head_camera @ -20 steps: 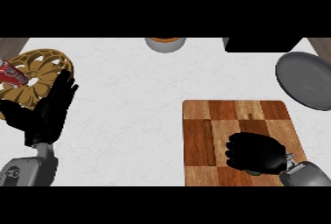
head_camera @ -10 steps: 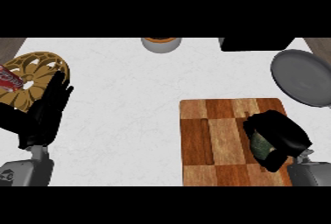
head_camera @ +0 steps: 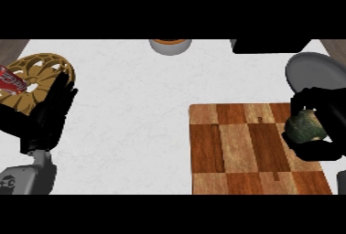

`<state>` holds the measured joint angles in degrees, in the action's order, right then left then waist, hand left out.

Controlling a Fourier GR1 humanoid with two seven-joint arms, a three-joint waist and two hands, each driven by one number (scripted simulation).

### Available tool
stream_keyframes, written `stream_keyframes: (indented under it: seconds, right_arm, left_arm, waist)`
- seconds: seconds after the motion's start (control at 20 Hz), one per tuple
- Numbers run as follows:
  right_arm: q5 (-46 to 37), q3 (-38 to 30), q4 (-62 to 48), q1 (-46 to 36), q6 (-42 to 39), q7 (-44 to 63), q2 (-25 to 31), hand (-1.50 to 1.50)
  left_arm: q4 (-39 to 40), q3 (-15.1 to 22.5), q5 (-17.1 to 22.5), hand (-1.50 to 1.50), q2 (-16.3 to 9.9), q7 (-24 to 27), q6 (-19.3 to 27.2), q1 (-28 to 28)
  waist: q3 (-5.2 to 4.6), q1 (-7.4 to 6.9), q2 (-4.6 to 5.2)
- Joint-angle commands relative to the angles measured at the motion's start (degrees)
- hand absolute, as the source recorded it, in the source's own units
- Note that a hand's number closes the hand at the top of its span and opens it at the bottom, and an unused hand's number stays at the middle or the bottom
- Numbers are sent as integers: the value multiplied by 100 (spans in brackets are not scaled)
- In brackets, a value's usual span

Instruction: Pick the squash from the cutting board and place it in the pan

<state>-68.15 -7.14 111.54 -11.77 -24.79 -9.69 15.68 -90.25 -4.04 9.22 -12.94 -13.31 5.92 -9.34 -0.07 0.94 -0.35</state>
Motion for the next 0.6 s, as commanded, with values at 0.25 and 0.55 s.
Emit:
stream_keyframes:
  seconds: [0.25, 0.55]
  right_arm:
    - [702, -989, 330, -733, -726, 735, 94, 150]
    - [993, -1772, -1060, -1472, -232, 614, 626, 150]
  left_arm:
    - [-490, 131, -46, 0, 120, -295, -64, 121]
    - [-164, -11, -117, 0, 149, -63, -42, -21]
  waist:
    - [8, -106, 27]
    - [8, -115, 37]
